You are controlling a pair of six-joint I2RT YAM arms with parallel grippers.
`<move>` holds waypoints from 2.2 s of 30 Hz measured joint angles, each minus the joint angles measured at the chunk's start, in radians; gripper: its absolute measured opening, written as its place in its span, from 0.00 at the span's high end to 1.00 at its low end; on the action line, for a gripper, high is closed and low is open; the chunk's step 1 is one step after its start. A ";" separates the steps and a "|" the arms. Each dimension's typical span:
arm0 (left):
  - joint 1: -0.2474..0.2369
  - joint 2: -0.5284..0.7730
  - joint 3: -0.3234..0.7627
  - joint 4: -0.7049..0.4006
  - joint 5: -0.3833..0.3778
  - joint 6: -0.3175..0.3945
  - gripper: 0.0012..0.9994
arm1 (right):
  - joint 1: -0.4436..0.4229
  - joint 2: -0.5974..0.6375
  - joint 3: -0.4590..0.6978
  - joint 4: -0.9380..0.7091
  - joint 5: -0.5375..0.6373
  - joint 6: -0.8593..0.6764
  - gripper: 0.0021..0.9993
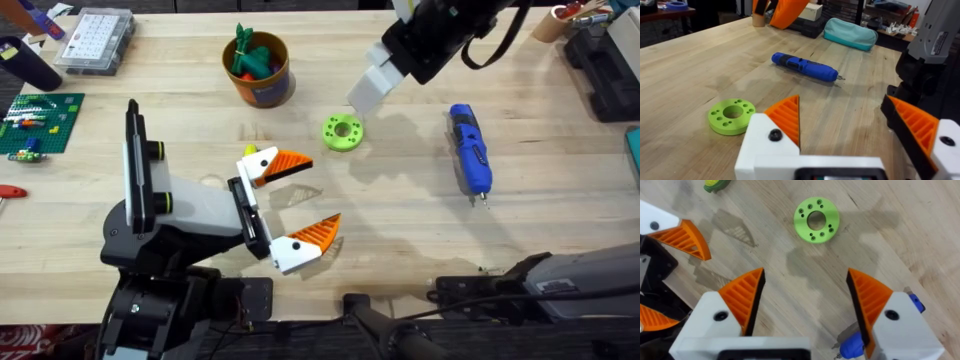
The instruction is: Pick up the gripper from the table and insert it into the empty holder that is missing its gripper. Then pick up a screw, insert it into the mounting hole, and use the screwdriver to tighten it. Finally, clean up the table by picking up the vegetable and placing it into the bucket.
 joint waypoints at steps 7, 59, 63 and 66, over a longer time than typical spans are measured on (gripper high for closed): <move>0.000 0.001 0.000 0.002 0.001 0.000 0.01 | 0.000 0.000 0.000 -0.009 0.000 0.000 0.02; 0.000 0.001 0.000 0.000 0.004 0.000 0.01 | -0.396 -0.155 -0.467 0.089 0.191 0.276 0.02; 0.000 0.001 0.001 0.000 0.004 0.000 0.01 | -0.444 -0.137 -0.504 0.141 0.196 0.277 0.02; 0.000 0.001 0.001 0.000 0.004 0.000 0.01 | -0.464 -0.131 -0.543 0.191 0.199 0.277 0.02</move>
